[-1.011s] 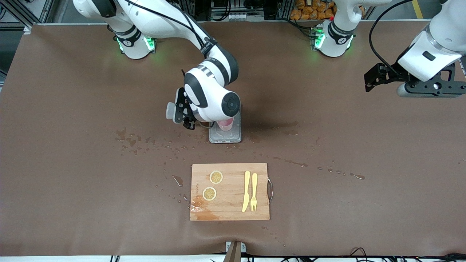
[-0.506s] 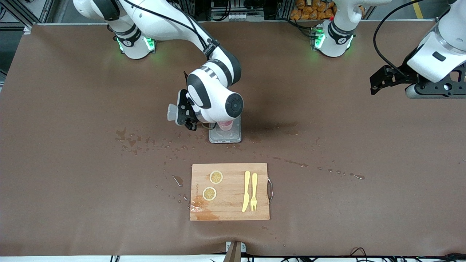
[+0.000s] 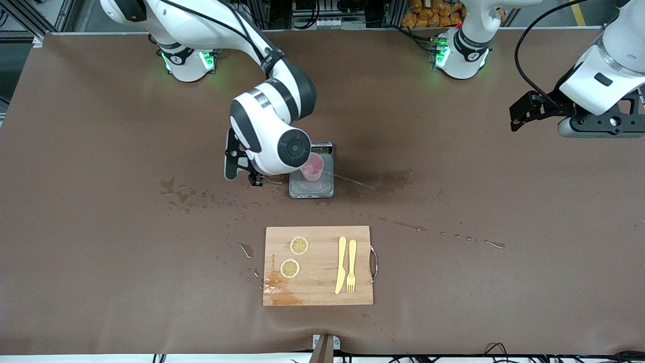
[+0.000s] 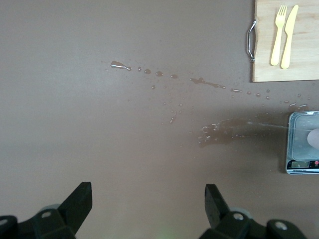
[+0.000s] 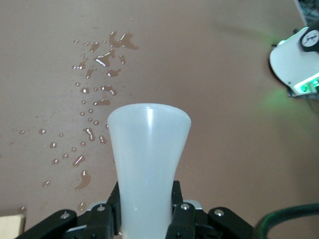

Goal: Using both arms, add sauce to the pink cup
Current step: 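Carry the bottle back and set it upright on the table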

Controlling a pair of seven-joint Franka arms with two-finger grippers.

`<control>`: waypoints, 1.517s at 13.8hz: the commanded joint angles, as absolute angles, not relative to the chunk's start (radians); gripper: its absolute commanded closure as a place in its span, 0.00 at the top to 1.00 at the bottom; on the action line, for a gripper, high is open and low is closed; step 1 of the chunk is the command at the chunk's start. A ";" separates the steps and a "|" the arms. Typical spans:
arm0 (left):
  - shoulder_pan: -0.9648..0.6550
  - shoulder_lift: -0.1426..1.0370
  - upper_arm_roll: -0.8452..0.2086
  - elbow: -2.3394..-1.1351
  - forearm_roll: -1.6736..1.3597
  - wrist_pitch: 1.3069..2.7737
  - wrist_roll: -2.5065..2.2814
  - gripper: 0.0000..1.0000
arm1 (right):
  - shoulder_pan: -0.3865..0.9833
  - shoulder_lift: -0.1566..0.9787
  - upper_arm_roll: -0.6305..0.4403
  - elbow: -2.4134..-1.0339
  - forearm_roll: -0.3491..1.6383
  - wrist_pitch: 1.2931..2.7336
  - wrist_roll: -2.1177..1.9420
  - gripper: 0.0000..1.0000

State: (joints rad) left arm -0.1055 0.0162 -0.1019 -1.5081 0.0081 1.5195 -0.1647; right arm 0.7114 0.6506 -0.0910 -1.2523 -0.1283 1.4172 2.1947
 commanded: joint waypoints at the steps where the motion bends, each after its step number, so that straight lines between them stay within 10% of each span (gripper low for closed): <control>1: -0.089 0.015 -0.094 -1.519 0.003 1.526 -0.114 1.00 | 0.700 0.444 -0.086 -1.549 -0.115 1.593 2.166 0.00; 14: -0.055 0.020 -0.077 -1.517 -0.005 1.522 -0.081 1.00 | 0.352 0.129 -0.087 -1.932 0.325 1.856 1.713 0.00; 21: -0.052 0.014 -0.124 -1.517 -0.005 1.506 -0.146 1.00 | -0.027 0.167 -0.089 -1.970 0.639 1.674 1.174 0.00</control>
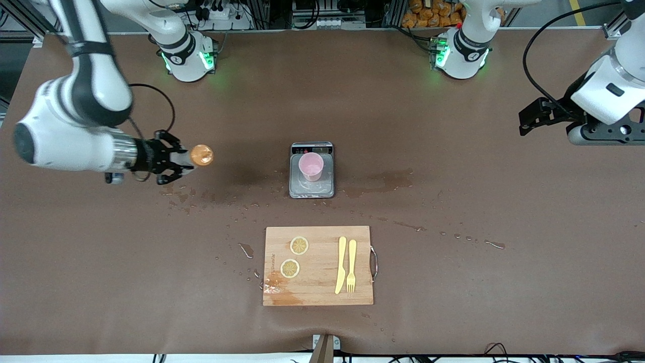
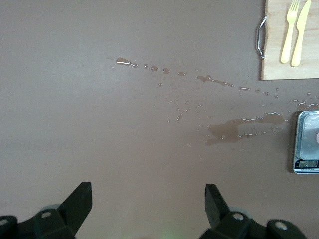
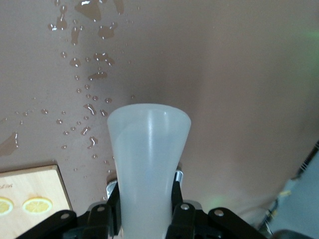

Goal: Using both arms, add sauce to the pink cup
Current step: 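Carry the bottle back and set it upright on the table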

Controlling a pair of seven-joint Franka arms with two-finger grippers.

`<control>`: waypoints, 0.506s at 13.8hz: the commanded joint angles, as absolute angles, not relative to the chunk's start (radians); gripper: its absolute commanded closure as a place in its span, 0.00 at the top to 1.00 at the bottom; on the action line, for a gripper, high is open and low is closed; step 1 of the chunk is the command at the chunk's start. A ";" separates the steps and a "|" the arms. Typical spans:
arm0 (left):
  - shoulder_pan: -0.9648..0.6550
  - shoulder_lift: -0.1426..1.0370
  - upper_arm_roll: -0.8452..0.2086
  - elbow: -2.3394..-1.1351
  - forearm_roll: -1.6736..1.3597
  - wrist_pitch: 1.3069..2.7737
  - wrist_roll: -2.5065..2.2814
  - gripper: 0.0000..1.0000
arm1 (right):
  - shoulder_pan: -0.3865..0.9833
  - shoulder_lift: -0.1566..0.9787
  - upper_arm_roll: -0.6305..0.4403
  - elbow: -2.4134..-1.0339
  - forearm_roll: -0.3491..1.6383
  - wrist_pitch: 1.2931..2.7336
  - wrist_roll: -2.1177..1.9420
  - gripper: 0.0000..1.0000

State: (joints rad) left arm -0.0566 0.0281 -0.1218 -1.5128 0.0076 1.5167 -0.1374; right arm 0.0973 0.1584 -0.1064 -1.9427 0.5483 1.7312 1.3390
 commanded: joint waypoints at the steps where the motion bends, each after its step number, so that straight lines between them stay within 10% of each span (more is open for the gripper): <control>1: -0.049 0.014 -0.124 -1.517 -0.005 1.506 -0.141 1.00 | -0.073 0.188 -0.089 -1.968 0.649 1.654 1.114 0.00; 7: -0.057 0.009 -0.126 -1.514 -0.006 1.508 -0.138 1.00 | -0.296 0.414 -0.089 -1.959 0.775 1.575 0.739 0.00</control>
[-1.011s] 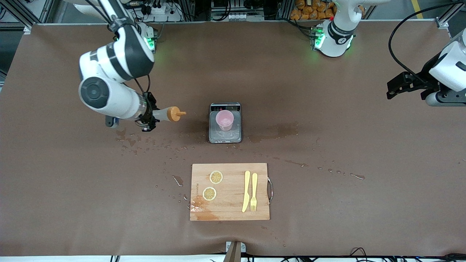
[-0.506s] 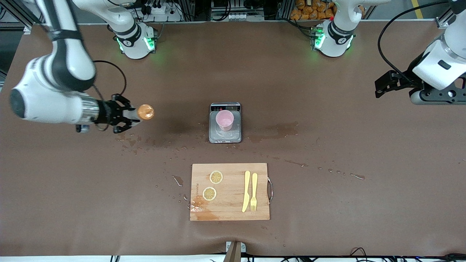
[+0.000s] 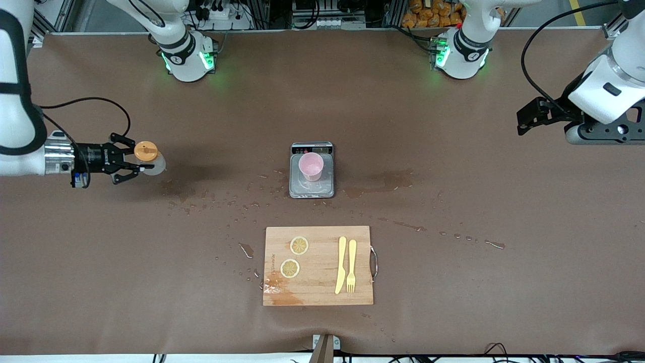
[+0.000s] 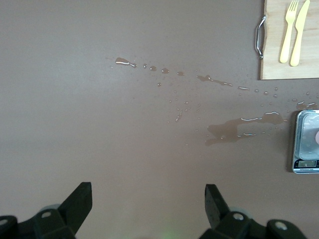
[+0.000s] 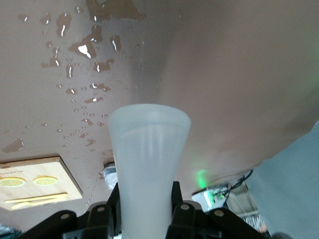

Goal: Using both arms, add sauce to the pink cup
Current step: 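Carry the bottle back and set it upright on the table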

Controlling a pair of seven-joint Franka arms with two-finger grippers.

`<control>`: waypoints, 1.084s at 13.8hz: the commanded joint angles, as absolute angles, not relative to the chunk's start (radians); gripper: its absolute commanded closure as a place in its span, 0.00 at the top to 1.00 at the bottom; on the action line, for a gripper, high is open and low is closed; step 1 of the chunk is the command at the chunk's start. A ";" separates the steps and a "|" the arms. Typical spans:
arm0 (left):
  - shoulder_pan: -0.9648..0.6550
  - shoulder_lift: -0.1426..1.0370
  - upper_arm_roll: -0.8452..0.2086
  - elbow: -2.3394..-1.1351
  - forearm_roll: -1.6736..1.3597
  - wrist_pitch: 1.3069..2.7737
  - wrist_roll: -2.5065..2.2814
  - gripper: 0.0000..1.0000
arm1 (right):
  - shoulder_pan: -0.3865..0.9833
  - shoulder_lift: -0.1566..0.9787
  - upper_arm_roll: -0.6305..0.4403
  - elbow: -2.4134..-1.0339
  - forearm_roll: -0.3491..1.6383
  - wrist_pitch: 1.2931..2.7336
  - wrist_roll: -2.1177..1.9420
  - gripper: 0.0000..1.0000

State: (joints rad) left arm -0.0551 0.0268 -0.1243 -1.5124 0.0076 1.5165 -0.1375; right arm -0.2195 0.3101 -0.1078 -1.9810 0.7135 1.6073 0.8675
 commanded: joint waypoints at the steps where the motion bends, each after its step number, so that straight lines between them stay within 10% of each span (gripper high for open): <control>1: -0.057 0.012 -0.130 -1.514 -0.006 1.509 -0.138 1.00 | -0.319 0.463 -0.089 -1.957 0.797 1.575 0.663 0.00; 11: -0.055 0.018 -0.130 -1.513 -0.005 1.514 -0.138 1.00 | -0.437 0.679 -0.089 -1.876 0.822 1.523 0.469 0.06; 15: -0.049 0.017 -0.153 -1.506 -0.003 1.509 -0.149 1.00 | -0.431 0.706 -0.089 -1.839 0.822 1.525 0.495 0.86</control>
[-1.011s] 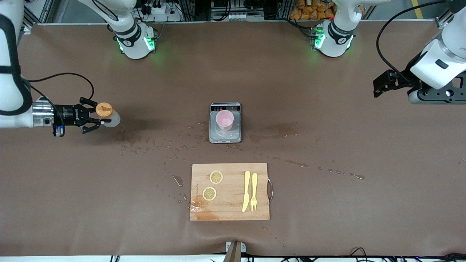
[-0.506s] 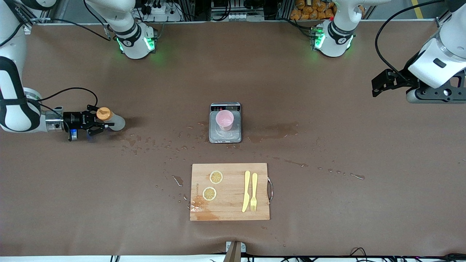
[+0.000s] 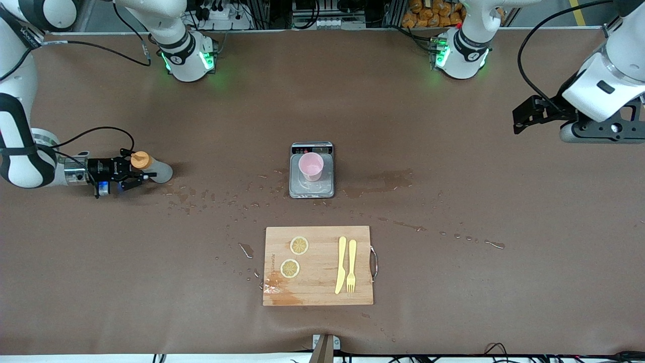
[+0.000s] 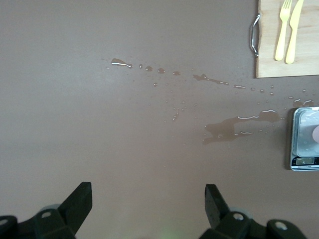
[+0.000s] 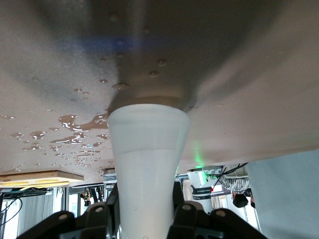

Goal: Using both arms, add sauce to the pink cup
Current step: 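Carry the bottle back and set it upright on the table, then open the right gripper and withdraw it from the bottle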

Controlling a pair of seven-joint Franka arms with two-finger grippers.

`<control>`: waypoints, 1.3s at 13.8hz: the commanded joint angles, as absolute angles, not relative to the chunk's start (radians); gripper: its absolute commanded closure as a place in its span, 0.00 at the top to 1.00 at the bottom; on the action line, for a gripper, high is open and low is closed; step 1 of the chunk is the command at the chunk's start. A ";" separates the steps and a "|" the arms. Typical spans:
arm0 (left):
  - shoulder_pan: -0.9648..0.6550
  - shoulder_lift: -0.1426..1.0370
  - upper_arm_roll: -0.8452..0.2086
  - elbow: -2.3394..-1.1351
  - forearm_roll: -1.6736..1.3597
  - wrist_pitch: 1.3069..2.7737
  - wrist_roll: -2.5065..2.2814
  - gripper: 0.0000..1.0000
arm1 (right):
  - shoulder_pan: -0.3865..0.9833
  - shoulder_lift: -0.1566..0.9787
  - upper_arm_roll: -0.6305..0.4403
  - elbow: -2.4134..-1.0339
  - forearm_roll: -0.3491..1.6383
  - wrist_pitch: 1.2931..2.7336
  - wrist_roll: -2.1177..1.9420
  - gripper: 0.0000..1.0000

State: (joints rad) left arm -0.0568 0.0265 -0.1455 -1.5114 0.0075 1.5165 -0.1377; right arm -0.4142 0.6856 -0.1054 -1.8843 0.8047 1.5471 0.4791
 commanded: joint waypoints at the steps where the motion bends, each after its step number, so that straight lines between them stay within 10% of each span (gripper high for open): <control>1: -0.051 0.015 -0.152 -1.503 -0.005 1.509 -0.144 1.00 | -0.433 0.706 -0.090 -1.826 0.813 1.525 0.520 0.94; 18: -0.068 0.023 -0.179 -1.491 0.002 1.508 -0.144 1.00 | -0.261 0.634 -0.084 -1.169 0.445 1.131 0.577 1.00</control>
State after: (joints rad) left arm -0.0748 0.0265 -0.1784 -1.4960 0.0062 1.5165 -0.1379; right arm -0.3020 0.6717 -0.0863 -1.2113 0.4919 1.1482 0.5659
